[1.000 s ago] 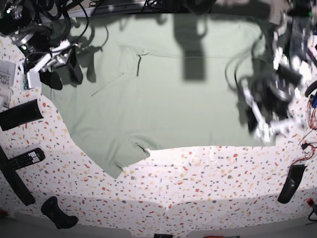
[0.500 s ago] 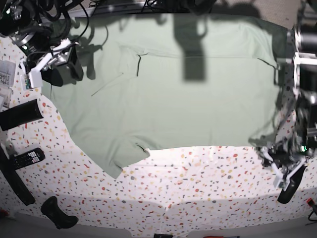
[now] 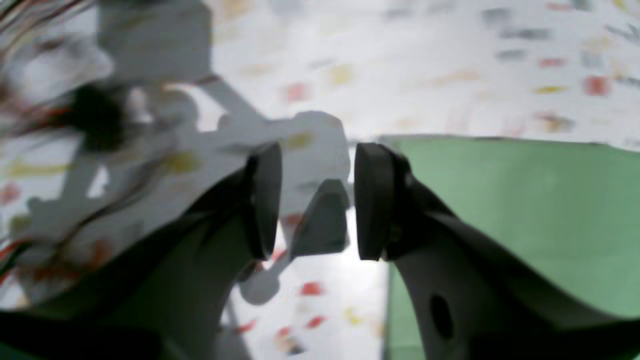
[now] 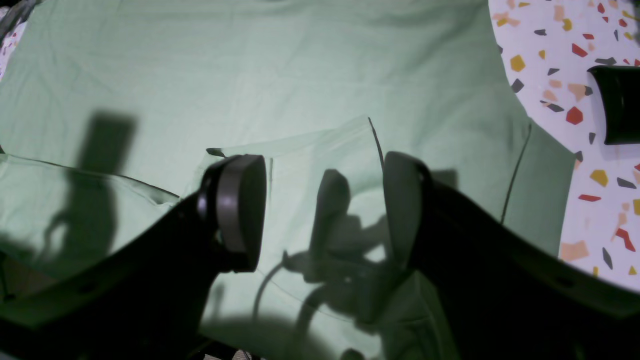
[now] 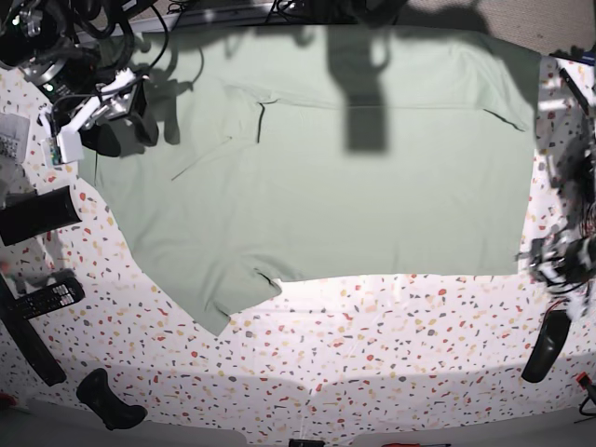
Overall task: Fold the T-shirt properly
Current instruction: 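Release the edge and move the left gripper to grasp the hem corner, then move the right gripper to the other hem corner and grasp it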
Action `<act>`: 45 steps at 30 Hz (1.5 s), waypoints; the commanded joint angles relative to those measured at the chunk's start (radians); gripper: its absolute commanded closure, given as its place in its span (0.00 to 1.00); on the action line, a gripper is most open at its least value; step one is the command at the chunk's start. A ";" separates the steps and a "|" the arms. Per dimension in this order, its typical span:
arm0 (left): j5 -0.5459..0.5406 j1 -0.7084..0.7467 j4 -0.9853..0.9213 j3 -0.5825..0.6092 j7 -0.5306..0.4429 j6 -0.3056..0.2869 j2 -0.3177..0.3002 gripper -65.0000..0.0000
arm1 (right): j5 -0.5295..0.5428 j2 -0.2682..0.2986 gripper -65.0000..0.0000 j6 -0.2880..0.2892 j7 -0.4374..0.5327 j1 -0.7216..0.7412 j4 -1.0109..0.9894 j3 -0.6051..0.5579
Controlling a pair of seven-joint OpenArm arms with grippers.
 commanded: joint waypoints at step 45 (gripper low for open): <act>-0.196 0.061 0.049 -0.005 0.061 -0.168 0.072 0.67 | 0.112 0.011 0.45 0.030 0.051 0.001 0.019 0.005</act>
